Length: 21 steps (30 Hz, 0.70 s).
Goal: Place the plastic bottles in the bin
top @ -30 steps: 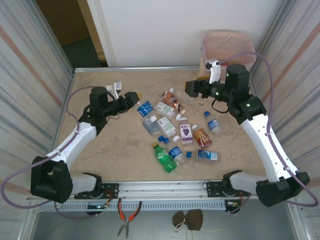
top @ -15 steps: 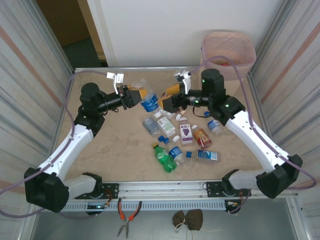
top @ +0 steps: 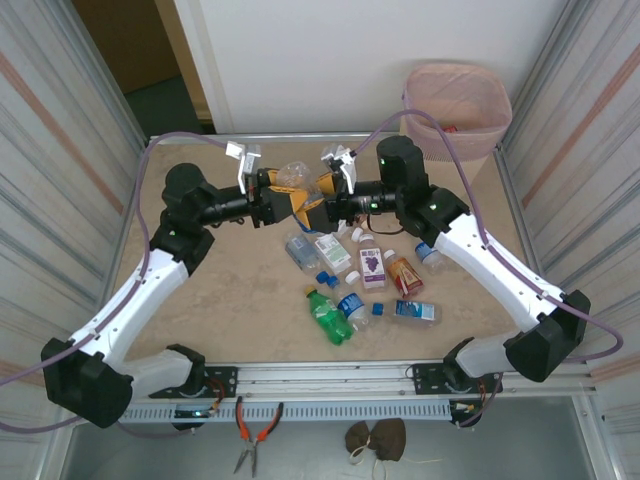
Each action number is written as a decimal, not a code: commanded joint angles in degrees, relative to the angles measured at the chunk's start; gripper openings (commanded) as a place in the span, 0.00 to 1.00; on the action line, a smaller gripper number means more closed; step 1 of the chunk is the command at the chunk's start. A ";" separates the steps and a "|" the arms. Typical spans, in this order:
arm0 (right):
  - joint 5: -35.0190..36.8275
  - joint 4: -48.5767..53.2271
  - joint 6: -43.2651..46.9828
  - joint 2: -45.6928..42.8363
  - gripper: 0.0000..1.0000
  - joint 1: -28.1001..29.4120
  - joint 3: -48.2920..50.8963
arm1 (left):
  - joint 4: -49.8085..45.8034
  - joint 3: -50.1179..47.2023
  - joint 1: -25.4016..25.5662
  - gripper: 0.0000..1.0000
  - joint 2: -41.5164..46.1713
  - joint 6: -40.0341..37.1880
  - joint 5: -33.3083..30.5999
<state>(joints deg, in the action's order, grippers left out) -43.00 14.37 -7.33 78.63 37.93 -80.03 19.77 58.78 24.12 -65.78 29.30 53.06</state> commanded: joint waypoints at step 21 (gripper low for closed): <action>3.39 0.60 0.92 -2.23 0.56 -2.18 -1.53 | -8.19 1.08 -0.19 0.82 5.78 -7.07 -9.24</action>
<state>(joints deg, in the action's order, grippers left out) -41.76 14.66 -6.79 78.52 37.50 -80.03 14.22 58.94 24.10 -63.57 25.58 48.18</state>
